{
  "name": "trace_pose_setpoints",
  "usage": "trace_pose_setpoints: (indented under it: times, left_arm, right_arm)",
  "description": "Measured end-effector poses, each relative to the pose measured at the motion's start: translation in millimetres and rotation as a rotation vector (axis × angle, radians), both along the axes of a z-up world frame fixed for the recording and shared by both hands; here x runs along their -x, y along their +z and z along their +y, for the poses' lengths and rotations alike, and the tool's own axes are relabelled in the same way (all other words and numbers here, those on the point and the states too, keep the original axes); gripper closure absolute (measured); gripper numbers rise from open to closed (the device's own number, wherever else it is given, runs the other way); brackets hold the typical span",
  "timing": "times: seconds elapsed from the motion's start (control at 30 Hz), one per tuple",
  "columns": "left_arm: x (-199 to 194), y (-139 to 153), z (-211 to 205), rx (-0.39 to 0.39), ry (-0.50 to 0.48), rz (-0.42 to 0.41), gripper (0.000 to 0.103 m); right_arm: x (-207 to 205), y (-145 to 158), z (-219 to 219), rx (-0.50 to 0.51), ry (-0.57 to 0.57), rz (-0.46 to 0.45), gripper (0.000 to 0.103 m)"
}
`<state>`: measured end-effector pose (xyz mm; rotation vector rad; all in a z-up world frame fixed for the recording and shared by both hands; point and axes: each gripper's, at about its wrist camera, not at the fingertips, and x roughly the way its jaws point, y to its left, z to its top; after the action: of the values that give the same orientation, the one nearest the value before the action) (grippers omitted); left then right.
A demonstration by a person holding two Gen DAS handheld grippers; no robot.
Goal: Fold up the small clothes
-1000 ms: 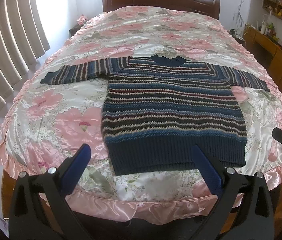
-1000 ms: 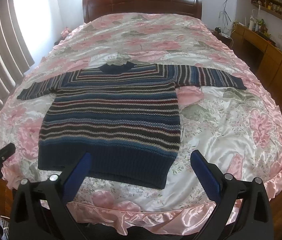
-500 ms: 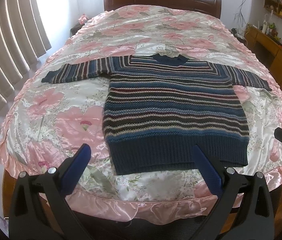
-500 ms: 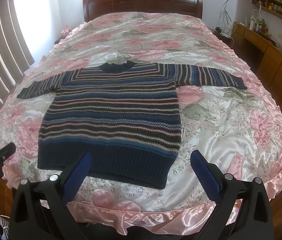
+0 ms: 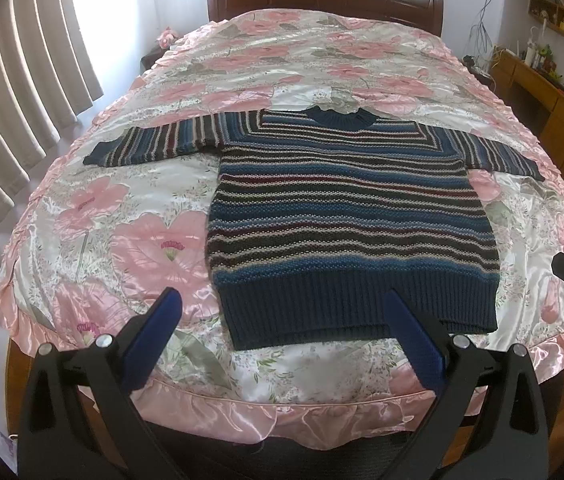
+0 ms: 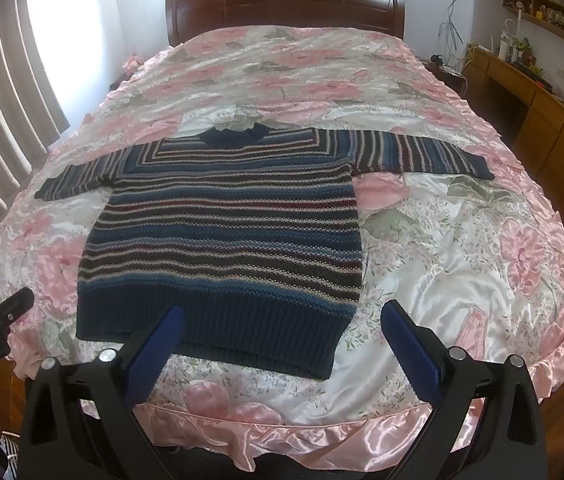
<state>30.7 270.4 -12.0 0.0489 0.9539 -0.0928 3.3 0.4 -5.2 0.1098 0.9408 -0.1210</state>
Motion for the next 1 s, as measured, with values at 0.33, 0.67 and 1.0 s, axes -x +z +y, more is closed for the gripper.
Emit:
trace_pose_setpoints:
  times: [0.33,0.67,1.0]
  left_arm:
    - [-0.4,-0.8,1.1,0.000,-0.001,0.002,0.003]
    - [-0.8,-0.6,-0.5,-0.002,0.000,0.003,0.003]
    - [-2.1,-3.2,0.8,-0.003,0.001,0.008,0.003]
  right_arm:
    - [-0.6,1.2,-0.8,0.003,0.000,0.000,0.004]
    - [-0.9,1.1,-1.6,0.003,0.000,0.001,0.004]
    - [-1.5,-0.5,-2.9,0.000,-0.001,0.005,0.004]
